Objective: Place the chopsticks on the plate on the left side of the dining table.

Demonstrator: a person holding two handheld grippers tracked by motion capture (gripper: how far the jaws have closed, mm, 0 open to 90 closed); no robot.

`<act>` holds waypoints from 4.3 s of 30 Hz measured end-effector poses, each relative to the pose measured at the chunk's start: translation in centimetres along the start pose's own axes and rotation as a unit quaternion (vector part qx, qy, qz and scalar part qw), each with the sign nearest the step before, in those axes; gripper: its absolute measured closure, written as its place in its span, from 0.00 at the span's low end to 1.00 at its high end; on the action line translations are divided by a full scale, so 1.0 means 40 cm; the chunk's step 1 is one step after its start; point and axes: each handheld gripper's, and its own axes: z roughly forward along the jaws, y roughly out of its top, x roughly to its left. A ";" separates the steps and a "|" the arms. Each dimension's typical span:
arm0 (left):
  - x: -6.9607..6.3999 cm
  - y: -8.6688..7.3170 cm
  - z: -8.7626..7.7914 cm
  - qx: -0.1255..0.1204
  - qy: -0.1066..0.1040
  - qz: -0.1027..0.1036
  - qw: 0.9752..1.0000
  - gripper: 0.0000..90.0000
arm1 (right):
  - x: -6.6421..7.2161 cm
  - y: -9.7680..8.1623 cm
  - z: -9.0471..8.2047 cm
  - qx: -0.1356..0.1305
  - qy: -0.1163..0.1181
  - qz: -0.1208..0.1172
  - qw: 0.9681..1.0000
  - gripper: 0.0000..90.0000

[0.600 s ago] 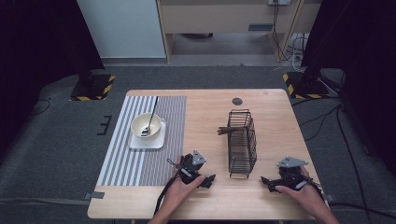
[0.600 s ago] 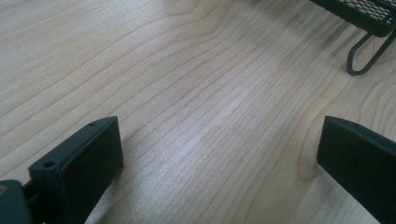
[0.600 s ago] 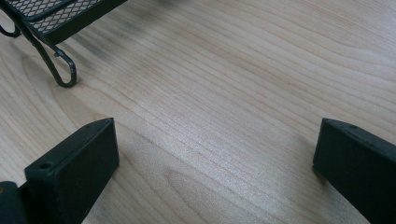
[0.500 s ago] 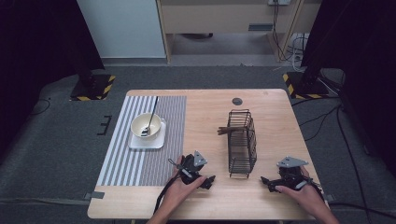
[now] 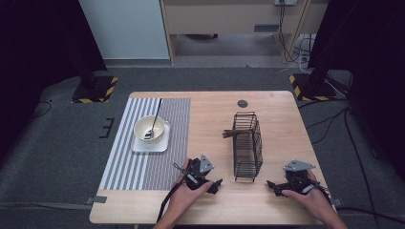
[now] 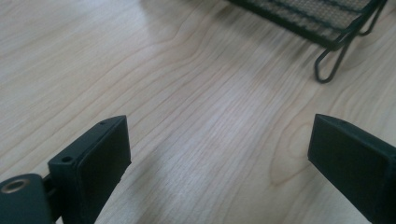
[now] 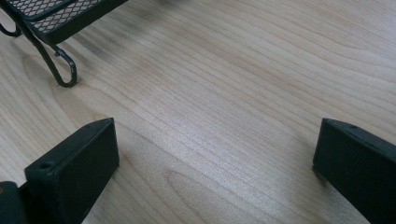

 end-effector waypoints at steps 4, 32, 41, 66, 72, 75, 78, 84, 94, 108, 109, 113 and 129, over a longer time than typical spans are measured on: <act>-0.001 0.010 -0.011 -0.005 -0.010 0.004 1.000 0.05 | -0.001 0.000 0.000 0.000 0.000 -0.001 1.000 0.00; 0.029 0.128 -0.110 -0.010 -0.038 0.056 0.998 0.05 | -0.002 0.000 0.000 0.000 0.001 -0.002 1.000 0.00; 0.035 0.179 -0.102 -0.017 -0.040 0.064 0.997 0.06 | -0.002 0.001 0.000 0.000 0.001 -0.002 1.000 0.00; 0.074 0.285 -0.171 -0.077 -0.022 0.066 0.995 0.29 | -0.002 0.000 0.000 0.000 0.001 -0.002 1.000 0.00; 0.064 0.301 -0.173 -0.082 -0.023 0.074 0.994 0.33 | -0.002 0.000 0.000 0.000 0.001 -0.002 1.000 0.00; 0.058 0.318 -0.174 -0.081 -0.020 0.085 0.993 0.32 | -0.002 0.000 0.000 0.000 0.001 -0.002 1.000 0.00; 0.054 0.337 -0.172 -0.080 -0.017 0.096 0.992 0.28 | -0.002 0.000 0.000 0.000 0.000 -0.001 1.000 0.00; 0.053 0.355 -0.168 -0.085 -0.014 0.103 0.991 0.26 | -0.002 0.000 0.000 0.000 0.000 -0.002 1.000 0.00; 0.026 0.396 -0.166 -0.096 -0.008 0.126 0.987 0.34 | -0.002 0.000 0.000 0.000 0.000 -0.001 1.000 0.00; 0.019 0.431 -0.134 -0.065 0.005 0.135 0.989 0.55 | -0.002 0.000 0.000 0.000 0.000 -0.002 1.000 0.00; 0.020 0.431 -0.134 -0.062 0.005 0.135 0.989 0.57 | -0.002 0.000 0.000 0.000 0.000 -0.002 1.000 0.00; 0.023 0.428 -0.133 -0.054 0.009 0.131 0.990 0.63 | -0.002 0.000 0.000 0.000 0.000 -0.002 1.000 0.00; 0.024 0.432 -0.141 -0.057 0.004 0.127 0.990 0.77 | -0.002 0.000 0.000 0.000 0.000 -0.001 1.000 0.00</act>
